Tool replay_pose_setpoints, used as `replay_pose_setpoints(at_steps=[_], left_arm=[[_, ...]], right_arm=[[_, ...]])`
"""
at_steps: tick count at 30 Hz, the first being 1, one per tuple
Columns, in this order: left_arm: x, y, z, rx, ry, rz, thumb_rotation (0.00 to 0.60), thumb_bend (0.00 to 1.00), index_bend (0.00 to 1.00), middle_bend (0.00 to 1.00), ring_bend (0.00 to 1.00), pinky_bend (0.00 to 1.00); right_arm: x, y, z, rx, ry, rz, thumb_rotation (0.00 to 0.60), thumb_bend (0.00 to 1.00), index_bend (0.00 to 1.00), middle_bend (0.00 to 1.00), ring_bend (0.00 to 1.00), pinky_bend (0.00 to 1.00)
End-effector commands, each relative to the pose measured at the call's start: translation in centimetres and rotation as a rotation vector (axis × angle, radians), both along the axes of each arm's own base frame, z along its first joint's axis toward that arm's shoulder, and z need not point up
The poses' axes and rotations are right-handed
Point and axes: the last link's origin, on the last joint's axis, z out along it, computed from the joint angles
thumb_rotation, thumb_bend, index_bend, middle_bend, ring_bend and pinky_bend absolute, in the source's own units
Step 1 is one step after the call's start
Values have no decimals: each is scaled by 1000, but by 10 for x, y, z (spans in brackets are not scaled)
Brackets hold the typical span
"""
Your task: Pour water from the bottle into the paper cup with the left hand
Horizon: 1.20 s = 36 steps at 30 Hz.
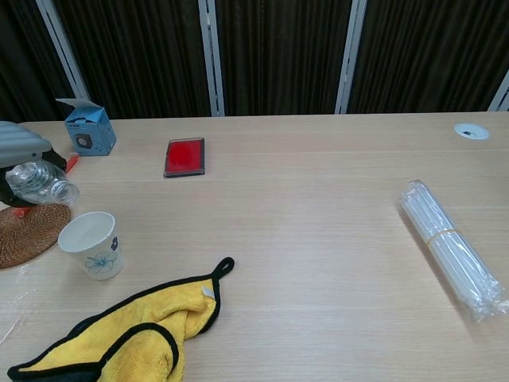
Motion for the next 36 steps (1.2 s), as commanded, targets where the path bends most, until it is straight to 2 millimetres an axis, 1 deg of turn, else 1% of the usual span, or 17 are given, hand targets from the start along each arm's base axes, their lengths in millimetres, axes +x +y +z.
replay_pose_setpoints(at_steps=[1,20,36], left_arm=[[-1,-1,0,2,11,-7,600,500,608,431,270,323],[-1,-3,-6,20,94,-109,600,500,606,432,270,323],[-2,-3,-6,37,166,-191,600,500,606,434,270,323]], right_arm=[[0,0,0,-1,1,1,600,0,0,0,0,0],[0,1,1,-3,4,2,600,0,0,0,0,0],[1,1,1,-4,5,2,600,0,0,0,0,0]])
